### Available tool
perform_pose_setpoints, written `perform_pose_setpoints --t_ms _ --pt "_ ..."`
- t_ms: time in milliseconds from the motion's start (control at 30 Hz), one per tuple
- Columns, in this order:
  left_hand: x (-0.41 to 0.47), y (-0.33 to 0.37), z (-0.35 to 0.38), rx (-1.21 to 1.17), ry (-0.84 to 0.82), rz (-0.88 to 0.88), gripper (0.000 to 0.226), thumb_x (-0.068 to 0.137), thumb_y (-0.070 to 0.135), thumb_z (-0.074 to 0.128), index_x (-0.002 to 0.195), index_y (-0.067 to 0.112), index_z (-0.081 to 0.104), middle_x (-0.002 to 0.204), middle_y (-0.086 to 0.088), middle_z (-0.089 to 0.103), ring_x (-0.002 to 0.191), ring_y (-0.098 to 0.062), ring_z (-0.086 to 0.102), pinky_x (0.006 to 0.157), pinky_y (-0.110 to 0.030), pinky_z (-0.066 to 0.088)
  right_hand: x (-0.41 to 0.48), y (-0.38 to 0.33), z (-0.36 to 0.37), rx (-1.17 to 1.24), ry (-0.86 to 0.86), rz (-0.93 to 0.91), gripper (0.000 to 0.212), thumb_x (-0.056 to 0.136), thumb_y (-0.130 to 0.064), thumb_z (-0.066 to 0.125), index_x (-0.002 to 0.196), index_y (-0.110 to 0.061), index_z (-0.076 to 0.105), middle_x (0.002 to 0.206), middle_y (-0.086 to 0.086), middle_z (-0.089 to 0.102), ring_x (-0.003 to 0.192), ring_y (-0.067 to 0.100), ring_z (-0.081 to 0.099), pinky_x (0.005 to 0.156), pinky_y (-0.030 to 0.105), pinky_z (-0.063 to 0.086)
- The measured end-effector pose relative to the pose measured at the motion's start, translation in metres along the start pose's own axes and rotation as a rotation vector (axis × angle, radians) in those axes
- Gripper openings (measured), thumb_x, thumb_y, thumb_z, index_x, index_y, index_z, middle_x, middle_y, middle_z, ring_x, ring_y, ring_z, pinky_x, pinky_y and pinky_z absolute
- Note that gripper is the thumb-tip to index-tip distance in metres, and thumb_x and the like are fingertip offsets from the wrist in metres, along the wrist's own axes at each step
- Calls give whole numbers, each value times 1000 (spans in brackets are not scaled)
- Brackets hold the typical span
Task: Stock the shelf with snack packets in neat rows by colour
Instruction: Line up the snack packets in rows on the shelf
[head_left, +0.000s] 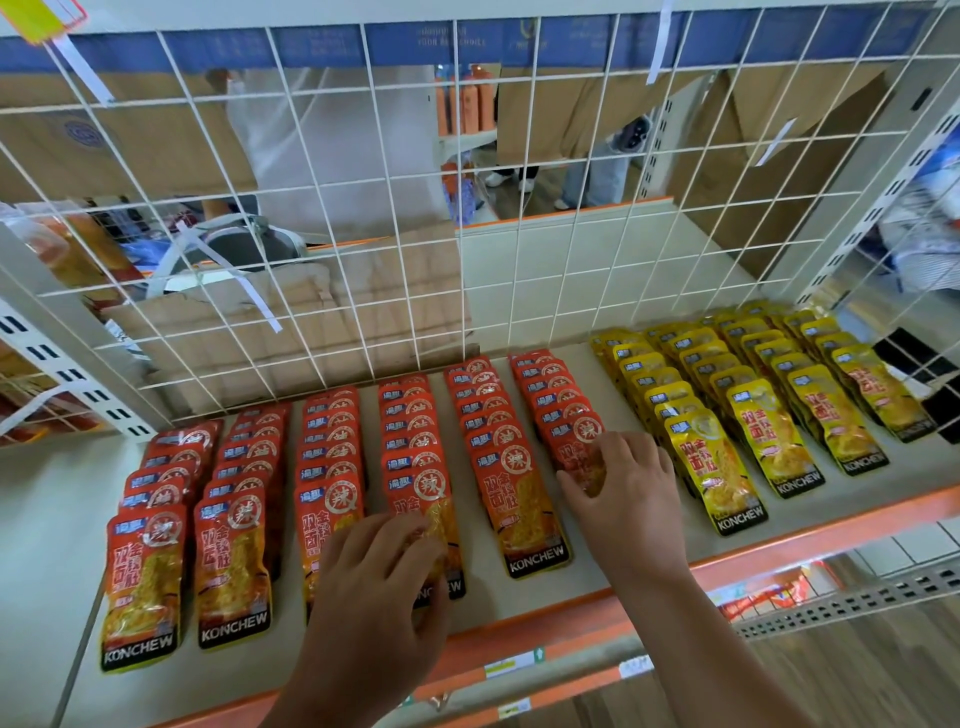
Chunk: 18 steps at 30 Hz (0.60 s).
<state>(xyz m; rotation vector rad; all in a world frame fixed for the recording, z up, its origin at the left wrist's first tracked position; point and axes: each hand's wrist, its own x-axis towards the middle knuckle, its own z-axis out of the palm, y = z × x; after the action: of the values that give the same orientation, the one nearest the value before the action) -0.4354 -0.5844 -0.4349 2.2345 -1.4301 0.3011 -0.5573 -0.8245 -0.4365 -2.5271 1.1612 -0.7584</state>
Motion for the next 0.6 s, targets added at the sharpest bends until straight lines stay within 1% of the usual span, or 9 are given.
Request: perform_pose_setpoints --t_ms 200,267,433,600 --pt "0 -1 1 -2 12 3 24 85 33 60 98 18 73 116 0 67 110 -25 59 94 -43 42 1 1 2 -17 -22 -7 45 73 -40 84 103 -14 62 103 5 58 94 29 53 81 39 47" --pt "0 -1 2 -6 22 5 23 84 32 62 98 17 73 115 -1 67 109 -26 60 94 -43 42 0 1 1 -12 -11 -12 45 72 -39 85 103 -13 63 102 5 58 93 29 52 82 40 46" --pt "0 -1 2 -5 43 16 24 82 30 63 98 16 73 115 -1 67 109 -26 59 96 -39 39 -2 1 -2 24 9 -9 48 71 -39 86 103 -13 63 102 6 58 93 29 53 83 41 47" --pt "-1 1 1 -1 45 3 27 82 32 63 102 16 73 116 -1 67 111 -25 58 95 -40 42 -5 2 -5 79 52 -5 47 69 -37 88 100 -11 65 100 7 59 91 30 53 82 42 48"
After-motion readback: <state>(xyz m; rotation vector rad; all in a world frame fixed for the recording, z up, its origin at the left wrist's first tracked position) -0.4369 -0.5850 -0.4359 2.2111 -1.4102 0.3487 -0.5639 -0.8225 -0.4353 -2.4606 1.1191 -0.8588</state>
